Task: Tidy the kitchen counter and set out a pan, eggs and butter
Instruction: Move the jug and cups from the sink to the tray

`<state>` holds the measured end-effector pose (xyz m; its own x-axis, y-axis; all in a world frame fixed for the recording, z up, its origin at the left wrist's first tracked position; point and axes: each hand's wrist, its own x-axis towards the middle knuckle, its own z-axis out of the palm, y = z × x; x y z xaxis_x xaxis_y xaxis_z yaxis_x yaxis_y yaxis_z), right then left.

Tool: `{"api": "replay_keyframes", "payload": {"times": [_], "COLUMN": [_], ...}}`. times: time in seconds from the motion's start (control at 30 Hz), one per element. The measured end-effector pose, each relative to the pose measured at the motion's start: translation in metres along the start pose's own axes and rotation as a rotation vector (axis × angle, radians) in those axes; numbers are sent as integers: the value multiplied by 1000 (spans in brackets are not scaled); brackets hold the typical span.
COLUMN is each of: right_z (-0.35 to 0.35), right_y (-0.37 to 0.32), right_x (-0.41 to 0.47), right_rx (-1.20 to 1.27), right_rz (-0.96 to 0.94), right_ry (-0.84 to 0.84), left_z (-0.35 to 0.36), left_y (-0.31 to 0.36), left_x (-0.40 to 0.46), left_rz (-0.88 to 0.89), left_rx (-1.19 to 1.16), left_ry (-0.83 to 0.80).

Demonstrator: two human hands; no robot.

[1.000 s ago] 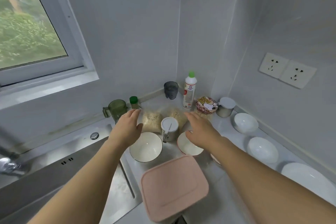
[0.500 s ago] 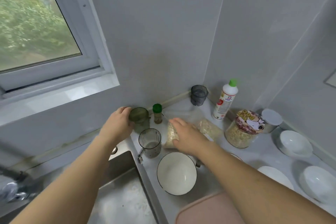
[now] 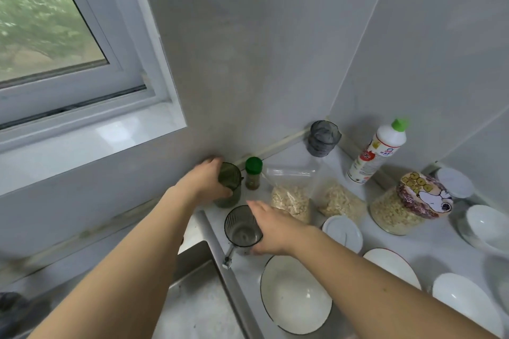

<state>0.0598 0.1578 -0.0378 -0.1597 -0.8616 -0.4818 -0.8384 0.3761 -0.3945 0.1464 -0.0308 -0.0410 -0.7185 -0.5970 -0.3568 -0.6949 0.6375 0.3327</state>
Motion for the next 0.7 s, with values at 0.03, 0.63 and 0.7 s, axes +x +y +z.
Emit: {"api": "replay_keyframes", "payload": {"times": [0.03, 0.63, 0.7], "right_z": [2, -54, -58], "right_y": [1, 21, 29], "right_x": [3, -102, -134], "right_rx": [24, 348, 369], "right_rz": [-1, 125, 135], "right_ry": [-6, 414, 466], "left_z": [1, -70, -75], "left_y": [0, 90, 115], "left_x": [3, -70, -86], "left_rz": [11, 77, 107], "left_rx": [8, 50, 73], "left_ry": [-8, 177, 196]}}
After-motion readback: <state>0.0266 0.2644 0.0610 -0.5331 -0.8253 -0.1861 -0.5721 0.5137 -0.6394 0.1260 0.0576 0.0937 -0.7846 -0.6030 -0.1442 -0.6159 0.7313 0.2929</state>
